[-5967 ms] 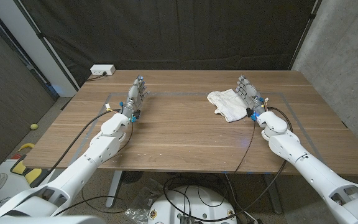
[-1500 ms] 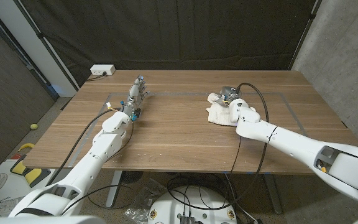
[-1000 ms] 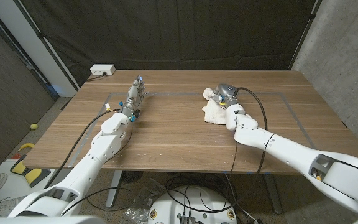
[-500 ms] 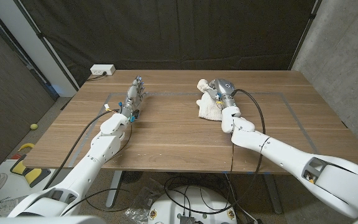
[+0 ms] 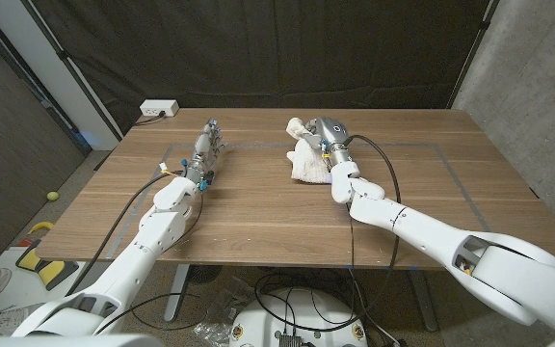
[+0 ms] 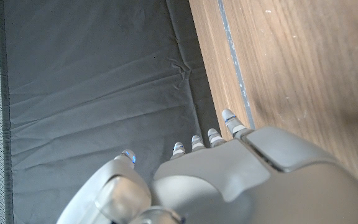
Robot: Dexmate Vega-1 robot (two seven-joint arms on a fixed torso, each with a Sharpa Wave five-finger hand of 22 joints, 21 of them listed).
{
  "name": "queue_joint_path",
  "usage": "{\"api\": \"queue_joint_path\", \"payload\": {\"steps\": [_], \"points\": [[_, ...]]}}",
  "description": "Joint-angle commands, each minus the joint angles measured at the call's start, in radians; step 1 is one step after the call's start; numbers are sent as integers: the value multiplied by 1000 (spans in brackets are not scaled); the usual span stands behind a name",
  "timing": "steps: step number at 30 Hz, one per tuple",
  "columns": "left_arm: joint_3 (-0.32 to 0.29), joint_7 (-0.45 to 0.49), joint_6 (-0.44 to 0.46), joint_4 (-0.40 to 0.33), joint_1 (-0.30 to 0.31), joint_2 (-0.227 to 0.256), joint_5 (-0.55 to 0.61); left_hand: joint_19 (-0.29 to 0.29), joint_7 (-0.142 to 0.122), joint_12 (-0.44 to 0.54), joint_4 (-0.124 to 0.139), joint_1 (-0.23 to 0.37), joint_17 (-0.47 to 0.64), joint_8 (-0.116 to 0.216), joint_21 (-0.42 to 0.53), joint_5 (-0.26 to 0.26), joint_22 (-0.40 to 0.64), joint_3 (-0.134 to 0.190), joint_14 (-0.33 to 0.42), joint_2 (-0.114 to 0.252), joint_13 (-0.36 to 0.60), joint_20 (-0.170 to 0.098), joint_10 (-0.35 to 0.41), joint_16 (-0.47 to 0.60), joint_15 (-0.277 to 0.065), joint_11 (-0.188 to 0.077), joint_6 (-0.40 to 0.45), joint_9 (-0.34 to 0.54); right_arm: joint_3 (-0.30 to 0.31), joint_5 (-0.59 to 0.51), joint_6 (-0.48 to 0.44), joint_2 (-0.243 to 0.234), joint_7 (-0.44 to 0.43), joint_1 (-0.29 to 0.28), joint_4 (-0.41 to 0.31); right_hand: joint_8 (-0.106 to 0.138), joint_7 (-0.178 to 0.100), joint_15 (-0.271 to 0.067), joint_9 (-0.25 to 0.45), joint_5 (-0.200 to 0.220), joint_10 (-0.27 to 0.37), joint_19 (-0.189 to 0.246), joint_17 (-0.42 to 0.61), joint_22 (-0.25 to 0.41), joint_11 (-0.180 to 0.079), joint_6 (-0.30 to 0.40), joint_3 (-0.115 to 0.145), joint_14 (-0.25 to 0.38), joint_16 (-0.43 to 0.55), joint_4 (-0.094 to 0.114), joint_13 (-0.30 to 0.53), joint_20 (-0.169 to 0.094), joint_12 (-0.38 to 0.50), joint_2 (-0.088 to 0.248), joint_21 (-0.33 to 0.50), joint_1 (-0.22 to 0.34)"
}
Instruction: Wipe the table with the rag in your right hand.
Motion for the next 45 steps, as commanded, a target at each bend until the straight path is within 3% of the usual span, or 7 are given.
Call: {"api": "queue_joint_path", "payload": {"steps": [1,11,15,18,22,29,45], "points": [[-5,-11,-13,23,-5,-4,-6,-156,3,9,1,5,4,-4,-7,0,1,-1,-138,32,4,-3,-178,0,-6,9,-100,2,-46,-29,113,83,-16,69,127,-2,-5,-30,1,5,48,-5,6,-2,-18,21,-5,-21,5,-2,26,-149,6,36,4,46],[-10,-11,-14,25,-4,-3,-6,-155,3,7,1,5,4,-4,-9,-1,1,-2,-139,31,4,-3,-181,0,-6,4,-100,2,-94,-40,212,200,-22,165,358,-8,-5,-30,0,5,45,-7,11,-10,-19,28,-12,-21,6,-1,31,-150,5,36,12,51],[-12,-11,-15,24,-2,-2,-8,-154,3,8,1,5,4,-5,-10,-1,1,-2,-139,31,4,-3,-180,-1,-6,3,-101,2,-119,-43,276,277,-43,219,528,-11,-6,-30,0,5,45,-9,11,-15,-18,29,-15,-25,4,0,32,-149,4,36,13,53],[-14,-10,-14,22,0,-1,-9,-154,3,7,1,5,4,-4,-11,-1,1,-3,-139,32,4,-2,-181,0,-6,4,-101,2,-140,-38,334,357,-55,271,707,-12,-6,-30,0,6,45,-11,12,-17,-18,30,-15,-25,4,0,31,-150,3,37,13,54],[-17,-7,-13,18,5,0,-11,-154,4,8,1,5,4,-4,-11,-1,2,-3,-139,31,4,-3,-180,-1,-6,5,-101,2,-173,-15,346,440,-3,325,879,-14,-6,-30,0,6,45,-12,12,-21,-18,31,-17,-28,2,1,33,-149,2,37,14,54],[-21,-3,-18,17,9,2,-10,-153,3,8,1,5,4,-4,-13,-1,2,-4,-139,31,4,-4,-179,0,-6,2,-100,2,-259,58,286,455,137,348,904,-17,-4,-30,0,6,49,-13,15,-26,-17,33,-20,-25,5,1,26,-150,-2,38,17,58],[-19,-15,-25,23,4,0,-11,-154,2,6,1,5,4,-4,-17,-1,2,-6,-140,30,4,-3,-182,-1,-7,2,-101,2,-412,100,192,458,297,365,886,-26,-2,-30,-1,6,47,-16,13,-41,-16,38,-28,-27,-1,2,27,-150,-7,39,24,65]]}}
